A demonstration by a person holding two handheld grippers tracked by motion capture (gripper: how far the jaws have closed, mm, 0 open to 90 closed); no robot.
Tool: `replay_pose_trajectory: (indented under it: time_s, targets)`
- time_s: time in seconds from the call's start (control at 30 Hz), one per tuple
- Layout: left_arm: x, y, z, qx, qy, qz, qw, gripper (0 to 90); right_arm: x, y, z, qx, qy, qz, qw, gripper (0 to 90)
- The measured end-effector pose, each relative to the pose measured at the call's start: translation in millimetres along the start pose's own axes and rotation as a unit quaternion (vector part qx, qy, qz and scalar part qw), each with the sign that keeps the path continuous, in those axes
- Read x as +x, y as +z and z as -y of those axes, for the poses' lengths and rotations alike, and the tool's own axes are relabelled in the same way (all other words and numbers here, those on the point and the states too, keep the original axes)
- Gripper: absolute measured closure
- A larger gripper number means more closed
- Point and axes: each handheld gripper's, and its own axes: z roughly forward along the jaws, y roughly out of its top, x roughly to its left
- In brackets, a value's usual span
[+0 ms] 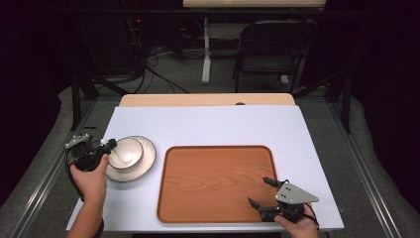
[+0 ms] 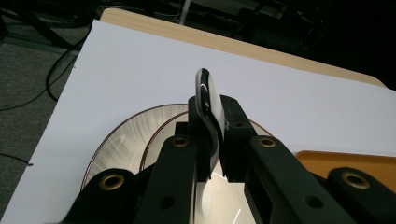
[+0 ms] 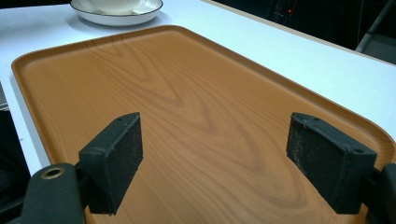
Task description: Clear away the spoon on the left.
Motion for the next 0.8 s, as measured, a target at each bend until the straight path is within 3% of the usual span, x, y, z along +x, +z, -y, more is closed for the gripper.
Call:
replay_pose_trajectory:
  time_s: [0.8]
  targets:
    - [-14.5, -23.0, -27.5, 0.007, 0.052, -0.014, 0.9985, 84.5, -0.1, -0.5, -0.2, 0.000, -0.001, 0.001, 1.0000, 18.3]
